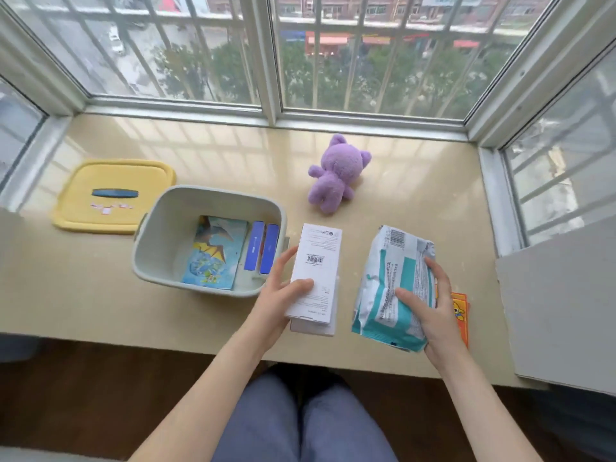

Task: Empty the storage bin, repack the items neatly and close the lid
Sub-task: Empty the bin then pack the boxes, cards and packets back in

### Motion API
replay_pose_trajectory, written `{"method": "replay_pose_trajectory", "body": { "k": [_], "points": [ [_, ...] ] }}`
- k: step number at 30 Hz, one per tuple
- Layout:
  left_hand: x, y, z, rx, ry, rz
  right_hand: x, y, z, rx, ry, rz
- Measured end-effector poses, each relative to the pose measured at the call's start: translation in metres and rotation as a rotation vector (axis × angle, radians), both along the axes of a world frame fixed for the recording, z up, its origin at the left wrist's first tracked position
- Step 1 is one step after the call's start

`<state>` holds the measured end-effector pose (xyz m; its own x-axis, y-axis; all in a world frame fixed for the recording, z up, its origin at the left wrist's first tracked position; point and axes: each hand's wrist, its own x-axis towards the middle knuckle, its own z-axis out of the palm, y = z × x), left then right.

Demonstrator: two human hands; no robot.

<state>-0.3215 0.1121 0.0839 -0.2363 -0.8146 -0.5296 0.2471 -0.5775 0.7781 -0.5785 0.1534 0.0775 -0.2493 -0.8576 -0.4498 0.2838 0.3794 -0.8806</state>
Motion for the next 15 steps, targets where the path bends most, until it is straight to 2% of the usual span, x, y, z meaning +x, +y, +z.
{"method": "replay_pose_trajectory", "body": {
  "k": [8, 15],
  "points": [
    [0.074, 0.018, 0.093, -0.088, -0.035, 0.315, 0.044, -0.021, 0.088, -0.080, -0.098, 0.098],
    [0.147, 0.014, 0.088, -0.148, -0.062, 0.471, 0.101, -0.036, 0.085, -0.121, -0.061, 0.139]
  ]
}}
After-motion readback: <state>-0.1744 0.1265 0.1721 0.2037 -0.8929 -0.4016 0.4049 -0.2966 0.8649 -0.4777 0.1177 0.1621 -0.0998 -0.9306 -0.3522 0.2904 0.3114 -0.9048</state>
